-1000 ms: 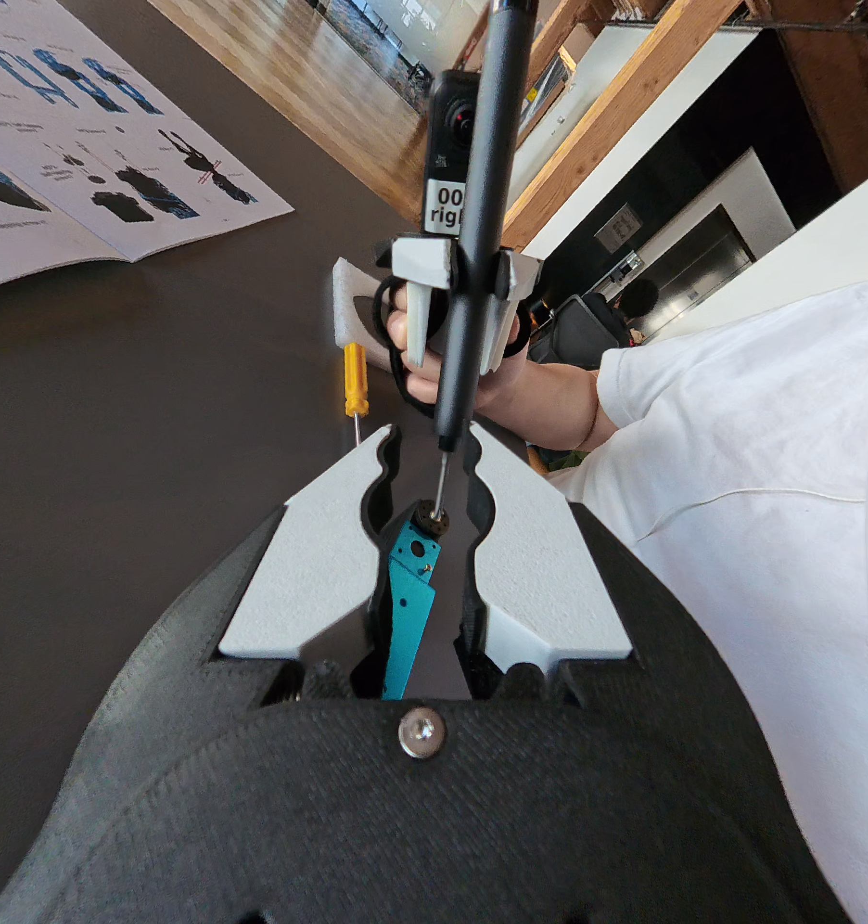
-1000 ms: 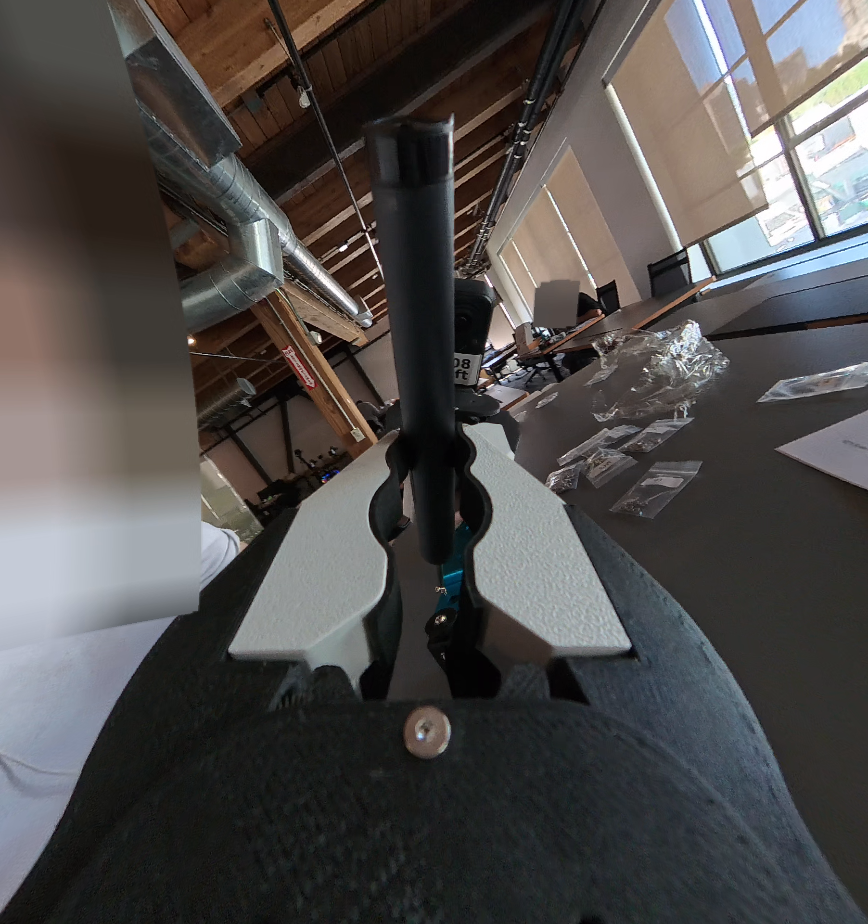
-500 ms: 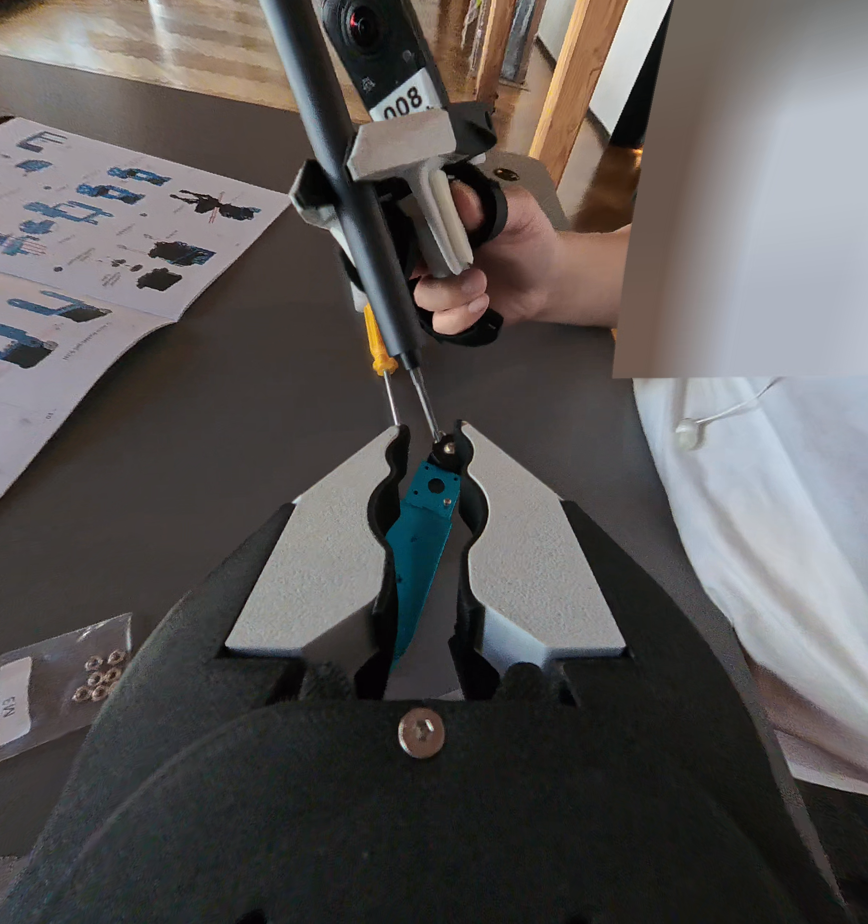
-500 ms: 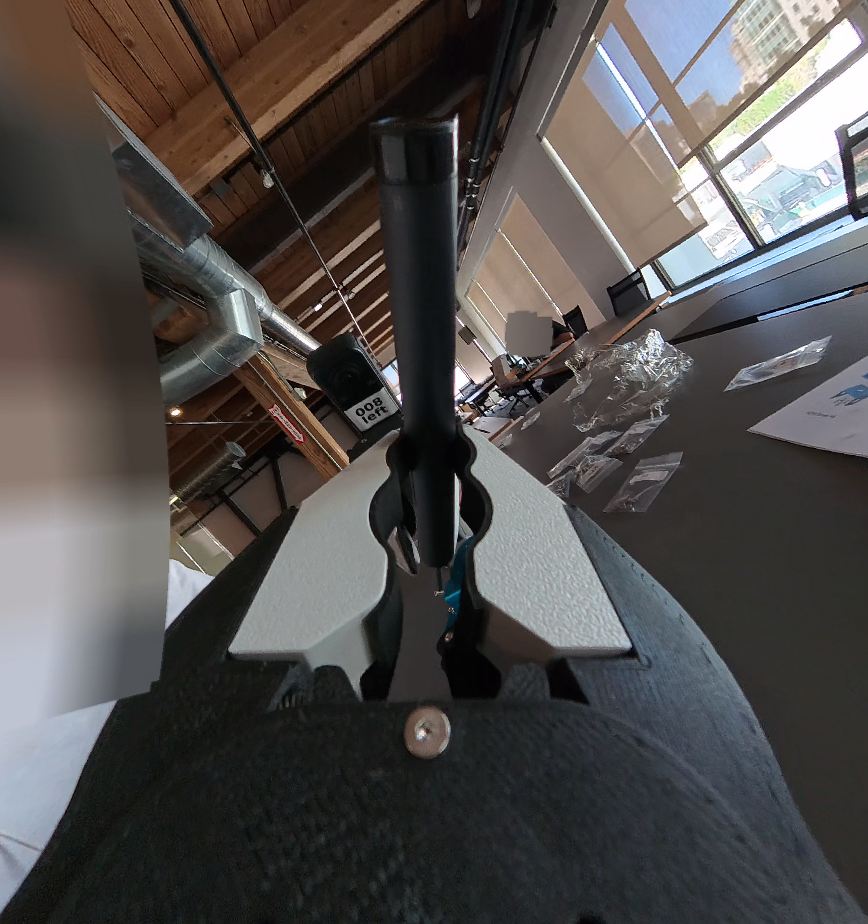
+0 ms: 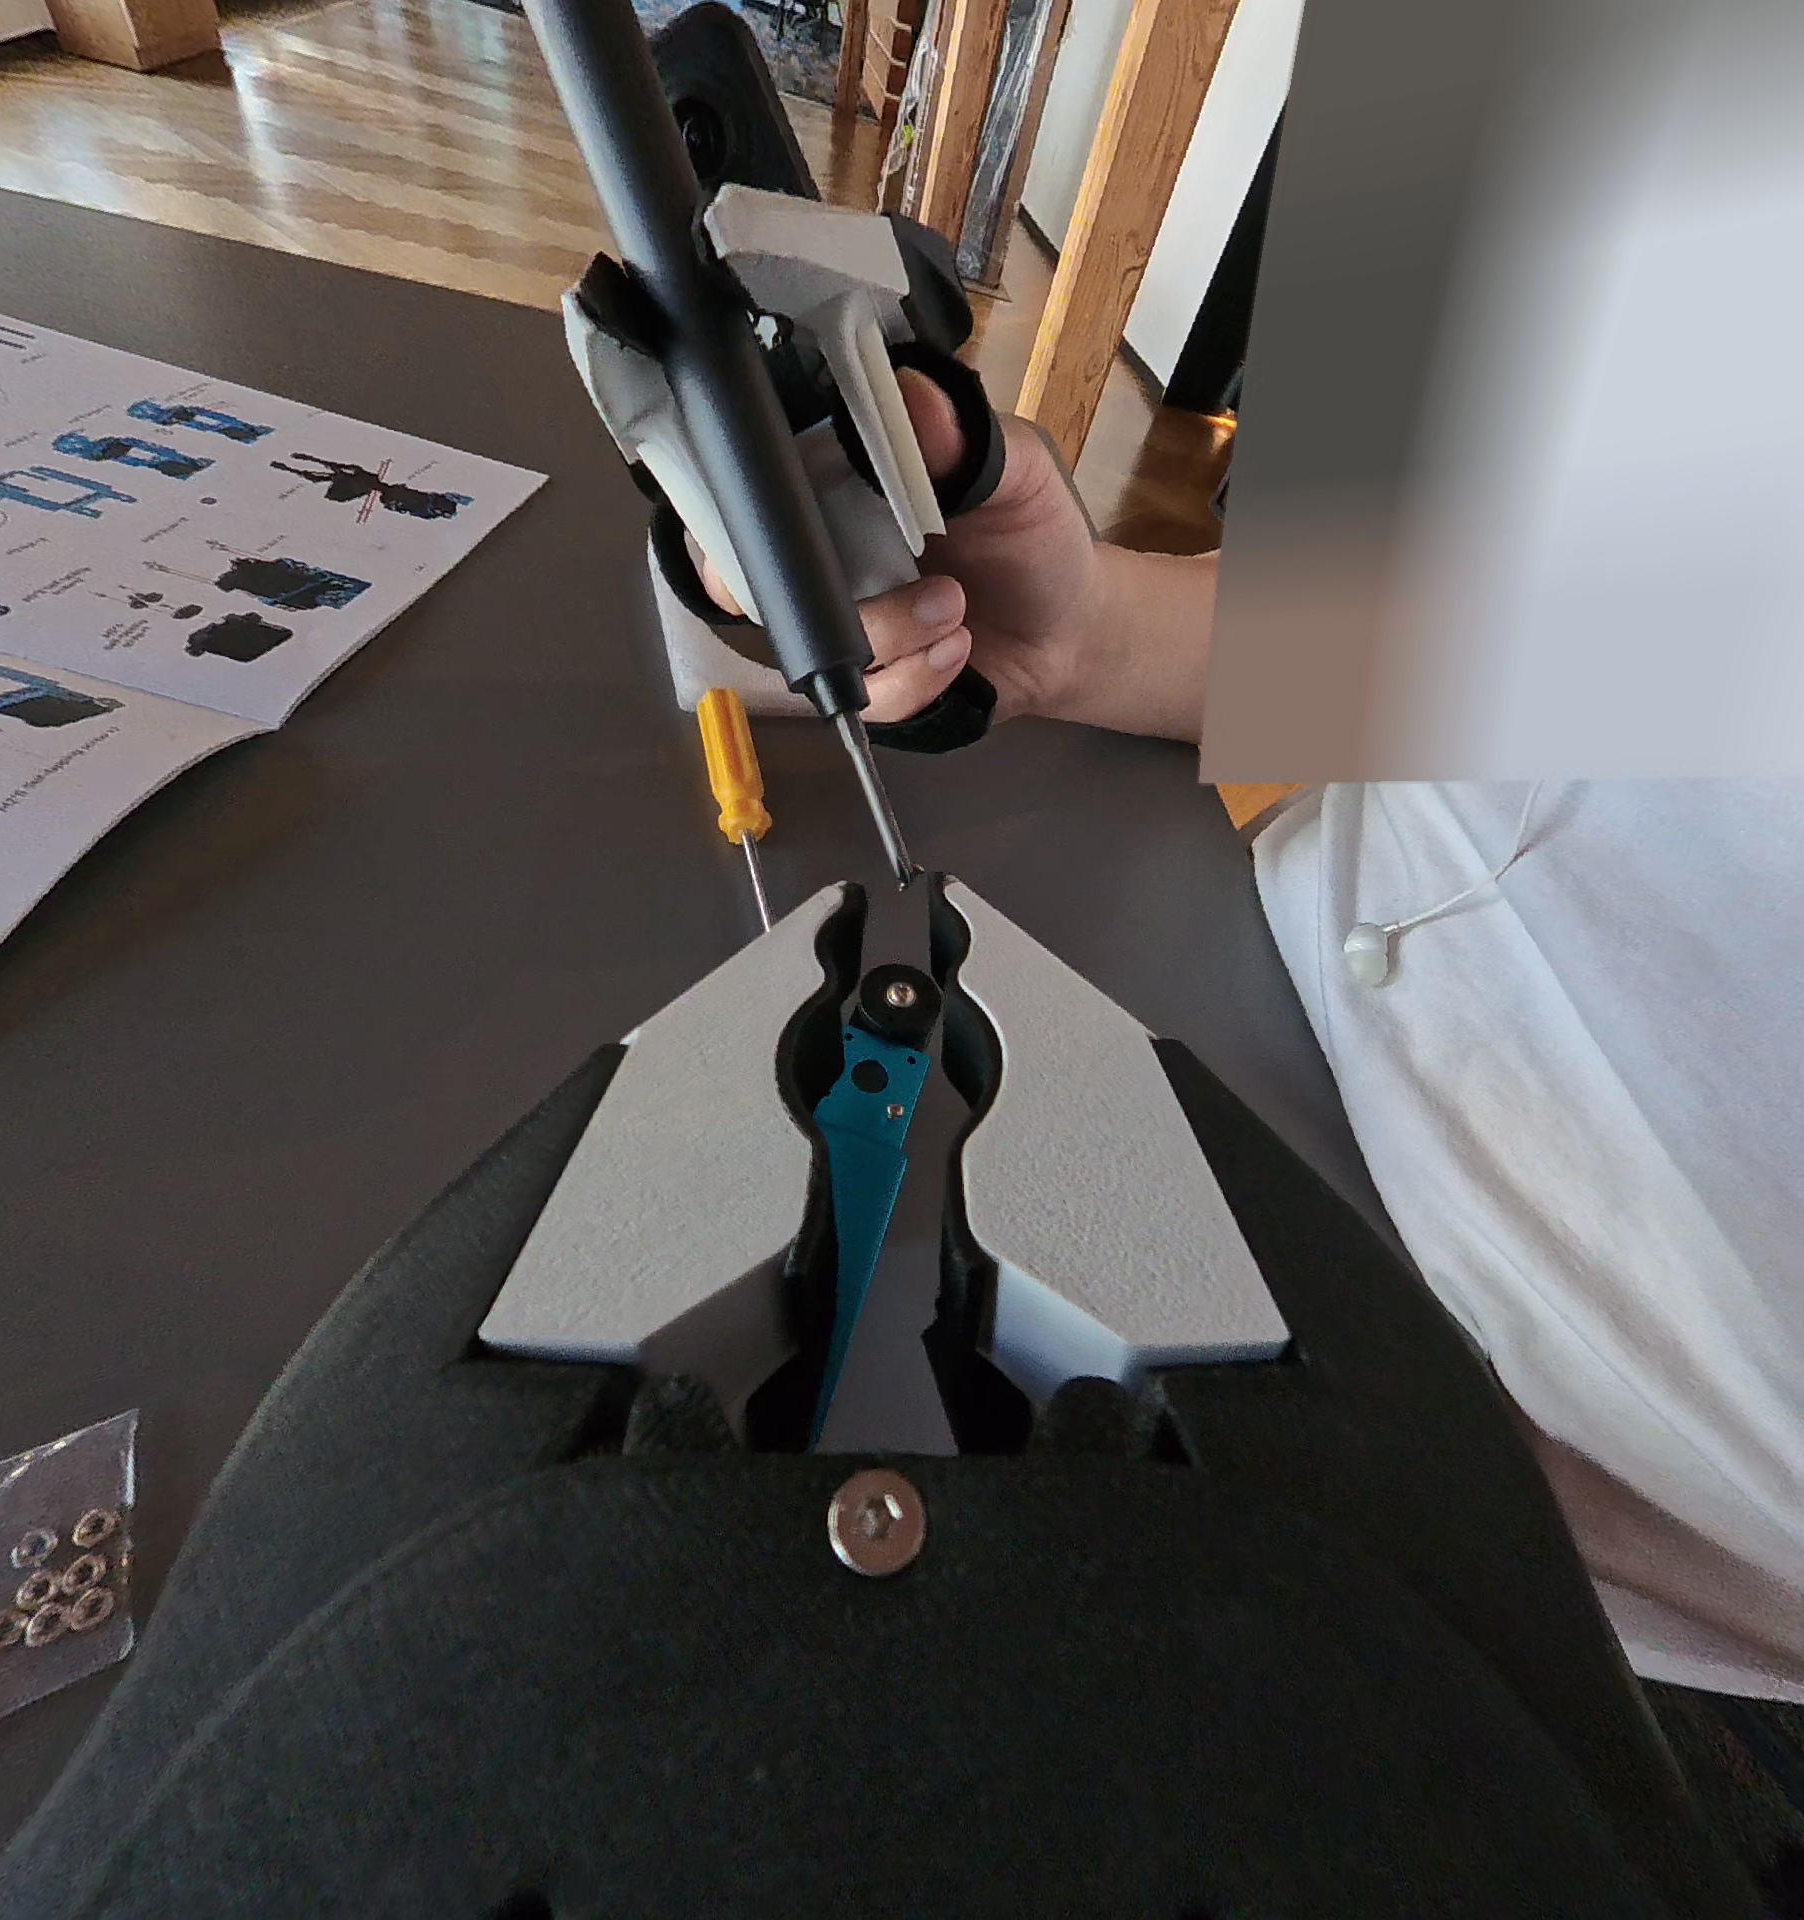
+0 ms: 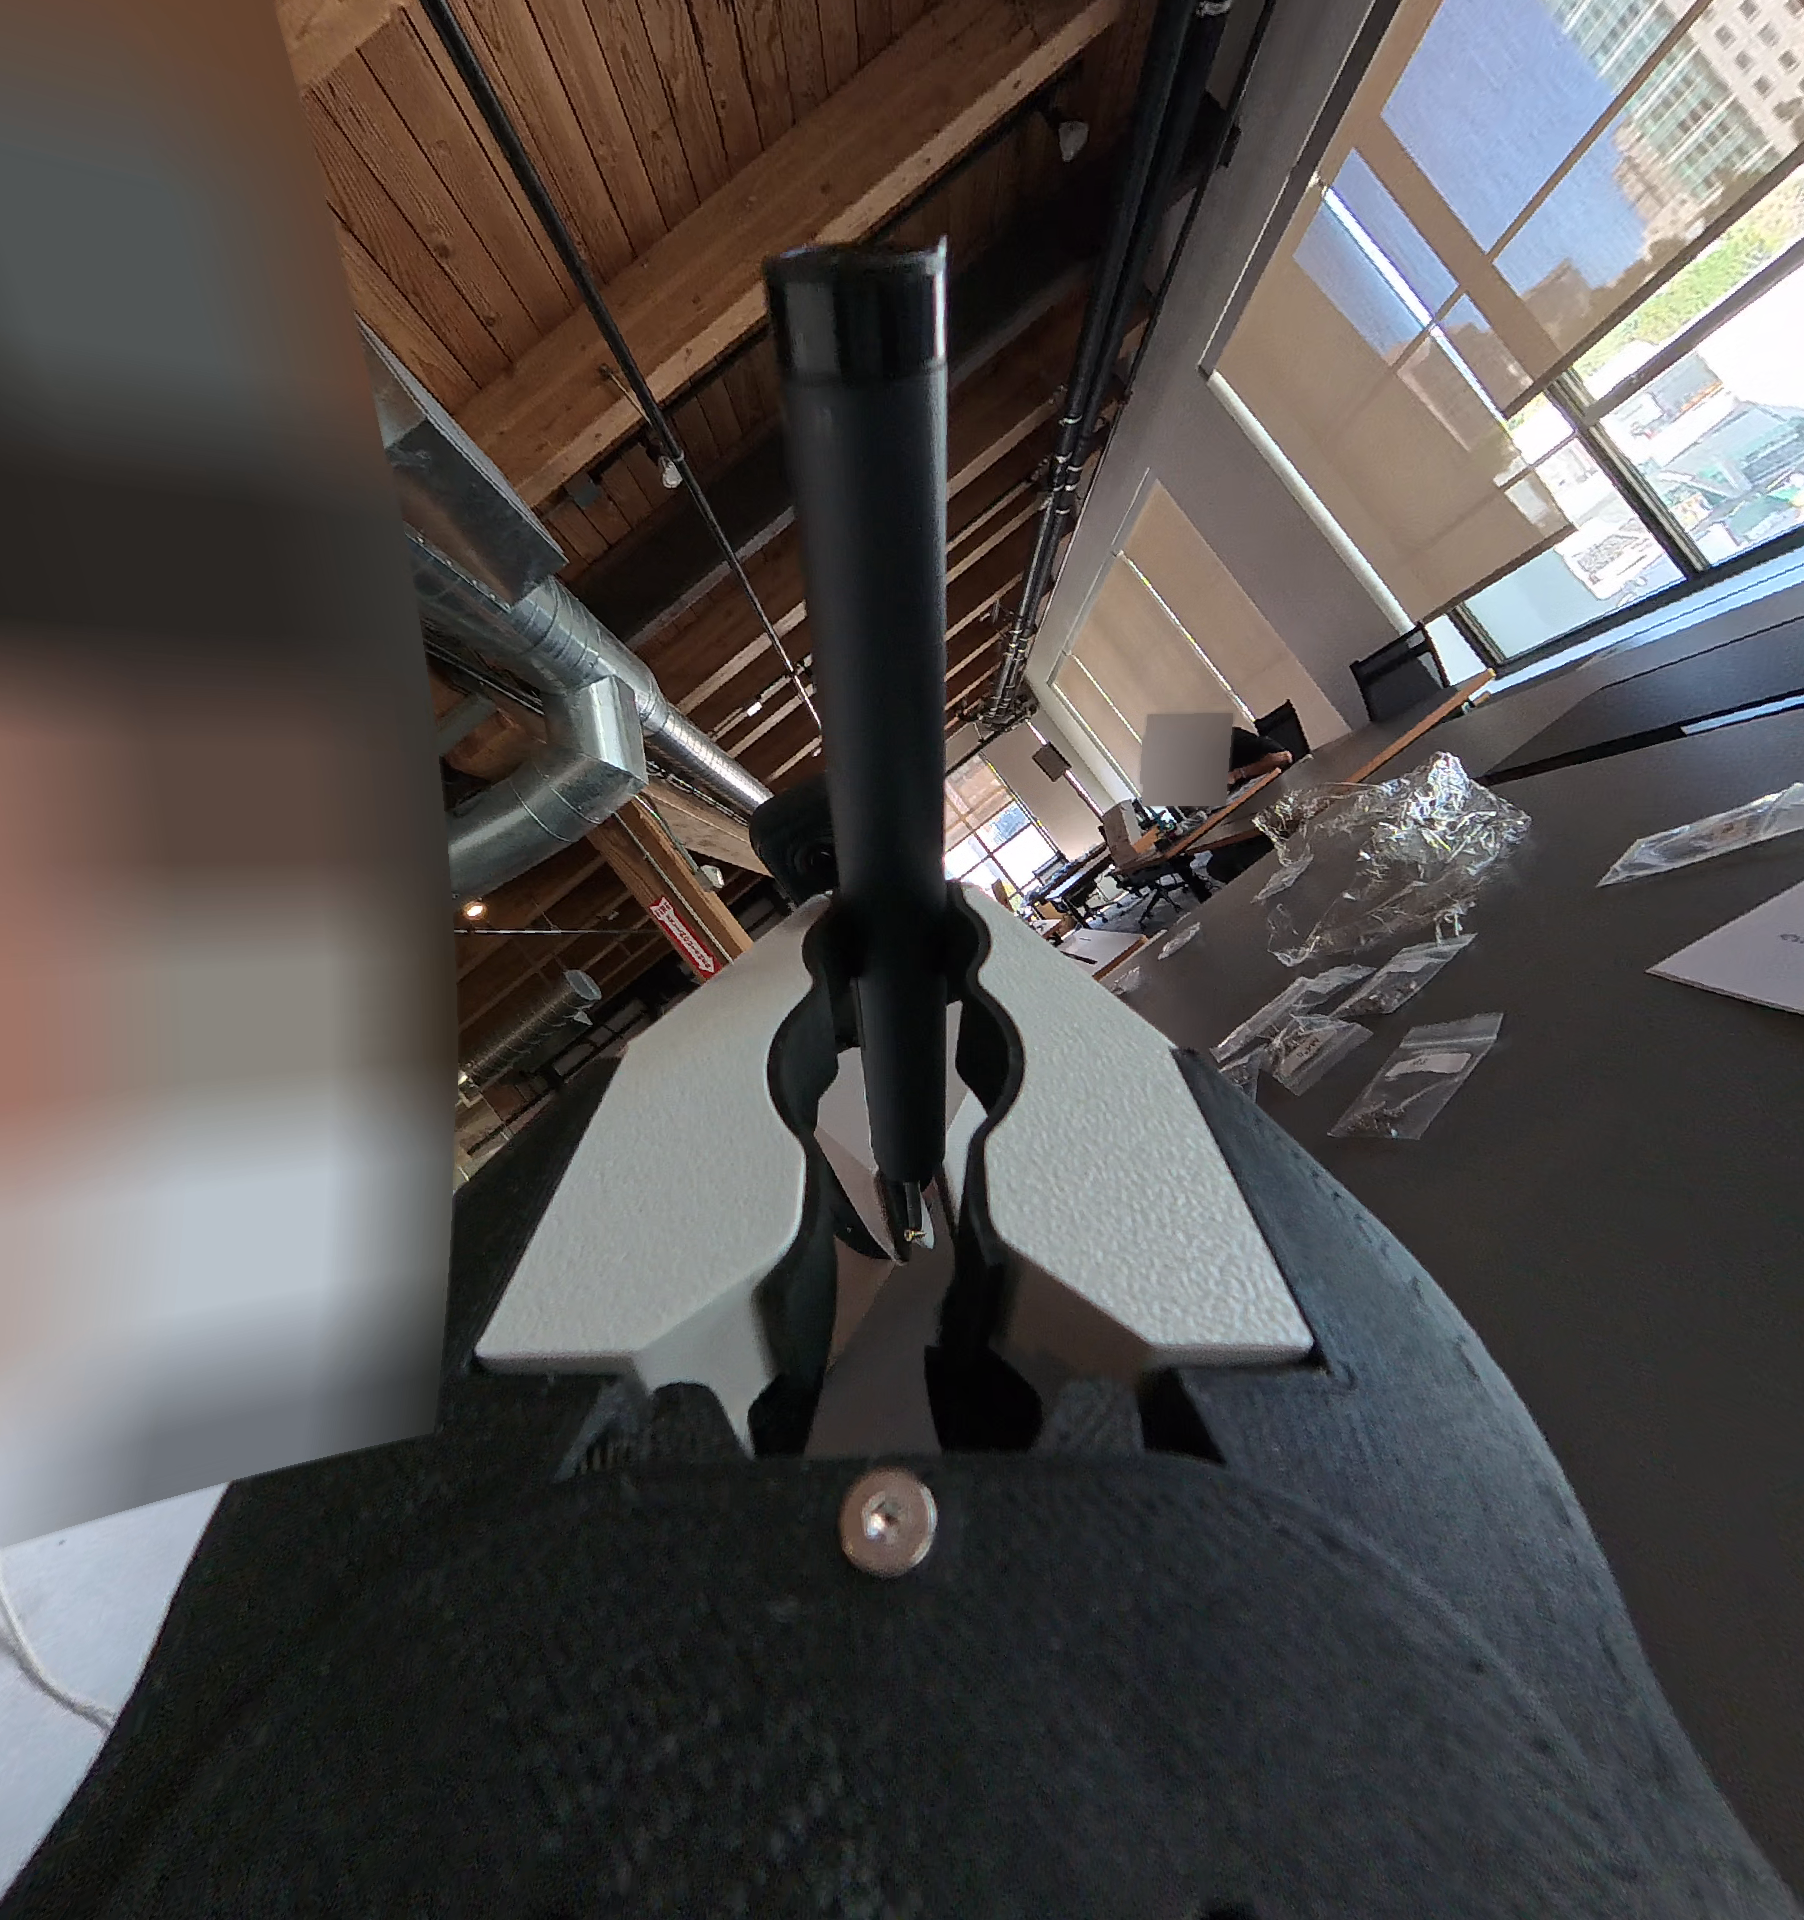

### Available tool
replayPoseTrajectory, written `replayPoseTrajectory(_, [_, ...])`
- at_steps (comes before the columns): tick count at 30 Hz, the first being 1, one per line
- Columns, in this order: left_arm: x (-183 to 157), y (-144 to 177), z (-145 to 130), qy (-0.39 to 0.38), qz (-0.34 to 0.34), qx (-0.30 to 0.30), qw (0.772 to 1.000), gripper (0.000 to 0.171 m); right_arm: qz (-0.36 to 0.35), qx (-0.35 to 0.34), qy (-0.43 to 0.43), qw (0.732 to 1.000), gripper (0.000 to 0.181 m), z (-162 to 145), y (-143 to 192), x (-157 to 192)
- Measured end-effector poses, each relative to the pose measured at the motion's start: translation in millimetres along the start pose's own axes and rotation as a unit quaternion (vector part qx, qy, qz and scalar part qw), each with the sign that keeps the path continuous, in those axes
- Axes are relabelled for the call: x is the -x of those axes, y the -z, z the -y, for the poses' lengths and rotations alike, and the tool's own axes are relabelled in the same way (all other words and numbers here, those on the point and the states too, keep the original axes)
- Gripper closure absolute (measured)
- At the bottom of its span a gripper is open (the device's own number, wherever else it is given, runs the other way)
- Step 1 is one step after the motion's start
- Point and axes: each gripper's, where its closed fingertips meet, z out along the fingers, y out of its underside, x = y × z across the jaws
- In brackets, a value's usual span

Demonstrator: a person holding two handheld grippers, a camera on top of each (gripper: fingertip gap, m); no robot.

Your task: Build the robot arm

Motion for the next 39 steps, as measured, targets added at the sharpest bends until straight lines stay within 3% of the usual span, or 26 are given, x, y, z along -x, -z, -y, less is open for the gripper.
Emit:
replayPoseTrajectory(1, [-1.0,-0.6,0.9,0.0,-0.003,-0.002,1.0,0.162,0.002,-0.002,-0.001,1.0,0.165,0.8,0.2,0.4])
replayPoseTrajectory(4, [-1.9,-1.1,1.1,-0.012,-0.002,-0.003,1.0,0.171,0.003,-0.001,0.0,1.0,0.165,1.4,0.0,0.8])
replayPoseTrajectory(19, [-0.5,0.9,-2.5,0.007,-0.007,0.004,1.0,0.171,0.011,-0.016,-0.001,1.0,0.165,6.9,3.6,1.7])
replayPoseTrajectory(22, [1.7,0.1,1.1,0.015,-0.001,-0.005,1.0,0.153,0.012,-0.012,-0.001,1.0,0.165,5.1,2.8,2.5])
replayPoseTrajectory(39, [0.4,-5.3,-2.2,-0.017,0.016,0.018,1.0,0.17,0.002,-0.011,0.019,1.0,0.165,9.9,3.1,4.9])
